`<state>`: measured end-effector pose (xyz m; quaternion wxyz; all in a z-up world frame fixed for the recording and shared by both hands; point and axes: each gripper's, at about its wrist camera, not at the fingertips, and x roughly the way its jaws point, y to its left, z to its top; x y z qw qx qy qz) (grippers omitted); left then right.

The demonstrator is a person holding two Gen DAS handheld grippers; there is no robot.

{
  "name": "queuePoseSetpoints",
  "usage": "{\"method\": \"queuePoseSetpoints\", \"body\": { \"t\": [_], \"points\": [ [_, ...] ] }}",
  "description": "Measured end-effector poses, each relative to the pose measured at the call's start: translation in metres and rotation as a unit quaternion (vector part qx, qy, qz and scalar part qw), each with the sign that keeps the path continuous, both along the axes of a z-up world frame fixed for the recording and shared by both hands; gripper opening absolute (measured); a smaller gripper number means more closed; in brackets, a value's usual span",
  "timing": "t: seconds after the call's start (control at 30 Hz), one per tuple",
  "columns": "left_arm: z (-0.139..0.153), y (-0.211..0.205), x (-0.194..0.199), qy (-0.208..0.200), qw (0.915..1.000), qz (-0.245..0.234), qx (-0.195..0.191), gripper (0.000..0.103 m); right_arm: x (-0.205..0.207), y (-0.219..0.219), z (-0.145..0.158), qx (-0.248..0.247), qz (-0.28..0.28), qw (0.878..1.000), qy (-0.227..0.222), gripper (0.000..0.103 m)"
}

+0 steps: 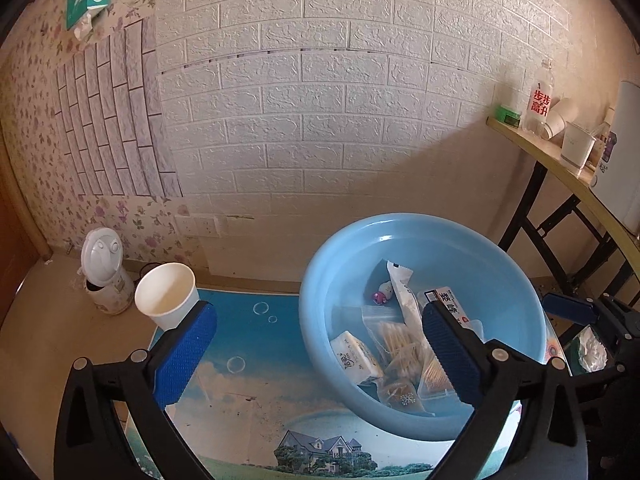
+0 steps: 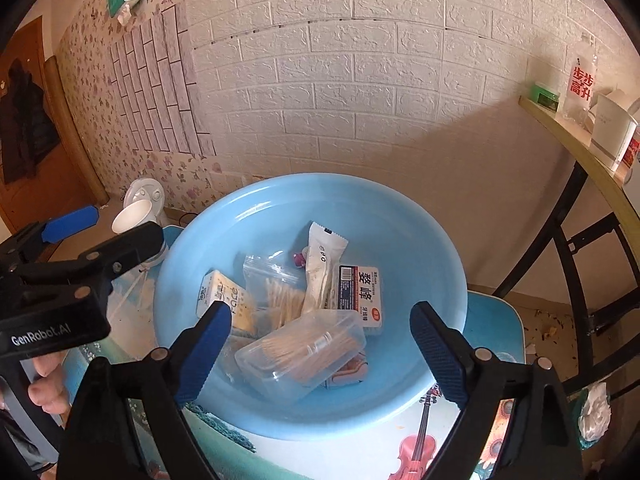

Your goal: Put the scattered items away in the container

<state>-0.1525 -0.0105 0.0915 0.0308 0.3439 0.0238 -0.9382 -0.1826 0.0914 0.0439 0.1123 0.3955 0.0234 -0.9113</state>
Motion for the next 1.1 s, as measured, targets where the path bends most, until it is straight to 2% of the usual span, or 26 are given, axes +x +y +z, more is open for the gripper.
{"method": "queuePoseSetpoints", "body": {
  "t": [0.3, 0.53, 0.77, 0.83, 1.1],
  "points": [
    [0.002, 0.004, 0.02, -0.015, 0.9998, 0.006, -0.011, 0.103, 0.026, 0.018, 0.009, -0.026, -0.033, 0.999, -0.017, 0.092],
    [-0.003, 0.013, 0.031, -0.038, 0.9992, 0.001, -0.013, 0.103, 0.039, 0.019, 0.011, -0.017, -0.043, 0.998, -0.031, 0.092],
    [0.002, 0.019, 0.043, -0.033, 0.9993, -0.005, -0.015, 0.103, 0.053, 0.02, 0.016, -0.022, -0.042, 0.999, -0.023, 0.092],
    [0.003, 0.02, 0.044, -0.033, 0.9994, -0.006, -0.013, 0.103, 0.057, 0.02, 0.018, -0.021, -0.046, 0.999, -0.019, 0.103],
    [0.003, 0.02, 0.049, -0.035, 0.9993, -0.005, -0.011, 0.103, 0.064, 0.021, 0.022, -0.014, -0.053, 0.998, -0.016, 0.103]
  ]
}}
